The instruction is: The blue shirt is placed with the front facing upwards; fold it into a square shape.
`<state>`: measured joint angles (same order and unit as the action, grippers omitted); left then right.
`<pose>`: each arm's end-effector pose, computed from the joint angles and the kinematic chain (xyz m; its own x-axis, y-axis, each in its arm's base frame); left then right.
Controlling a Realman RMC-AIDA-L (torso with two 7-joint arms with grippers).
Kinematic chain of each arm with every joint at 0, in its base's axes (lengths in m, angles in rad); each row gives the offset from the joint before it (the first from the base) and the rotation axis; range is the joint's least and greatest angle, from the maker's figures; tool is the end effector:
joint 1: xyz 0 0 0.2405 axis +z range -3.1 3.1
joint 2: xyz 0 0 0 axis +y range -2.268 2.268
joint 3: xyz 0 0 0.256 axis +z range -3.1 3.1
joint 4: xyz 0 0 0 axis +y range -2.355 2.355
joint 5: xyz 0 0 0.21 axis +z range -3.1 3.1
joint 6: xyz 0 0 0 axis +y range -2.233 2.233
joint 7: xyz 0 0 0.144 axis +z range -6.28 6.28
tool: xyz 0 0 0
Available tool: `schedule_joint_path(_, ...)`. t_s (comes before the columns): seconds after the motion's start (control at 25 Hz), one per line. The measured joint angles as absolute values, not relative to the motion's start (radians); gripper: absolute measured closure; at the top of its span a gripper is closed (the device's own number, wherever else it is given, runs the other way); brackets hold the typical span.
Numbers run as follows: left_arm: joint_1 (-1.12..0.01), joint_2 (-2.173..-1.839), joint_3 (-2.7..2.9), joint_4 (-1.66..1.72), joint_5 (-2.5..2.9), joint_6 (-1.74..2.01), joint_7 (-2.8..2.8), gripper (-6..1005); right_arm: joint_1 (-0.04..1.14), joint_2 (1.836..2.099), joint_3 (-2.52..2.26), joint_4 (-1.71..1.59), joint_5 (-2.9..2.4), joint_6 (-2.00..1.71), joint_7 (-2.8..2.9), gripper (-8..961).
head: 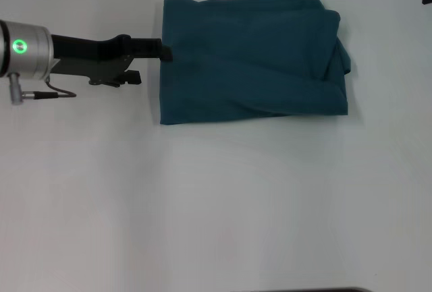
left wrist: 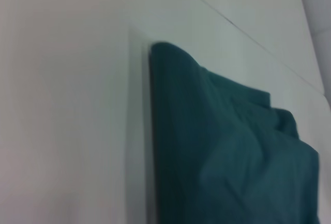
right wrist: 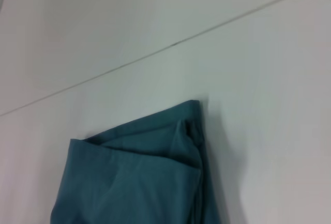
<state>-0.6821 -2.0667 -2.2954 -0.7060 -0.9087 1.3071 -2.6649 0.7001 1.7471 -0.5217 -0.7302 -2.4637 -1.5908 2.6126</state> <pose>-0.2434 0.3835 -0.0138 0.0604 0.9428 0.3278 0.9960 -0.0787 0.0429 0.2976 0.3887 0.1577 0.0848 -0.9088 -0.4086 -0.9904 -0.0319 -0.1346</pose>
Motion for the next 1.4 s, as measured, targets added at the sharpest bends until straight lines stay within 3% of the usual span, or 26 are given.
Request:
schedule_joint_path(0.8,-0.787,-2.073,-2.228,-0.52,-0.9,1.104,-2.667,96,0.713,1.751,-0.515,-0.739,-2.468,-1.59,2.621,218)
schedule_joint_path(1.08,-0.821,-2.097,-2.19,-0.509,-0.899,1.075,-2.671,115,0.714,1.75,-0.515,-0.739,-2.461,-1.591,2.614,222)
schedule_joint_path(1.4,-0.847,-2.099,-2.142,-0.521,-0.865,1.08,-2.687,136,0.713,1.75,-0.512,-0.74,-2.457,-1.591,2.61,227)
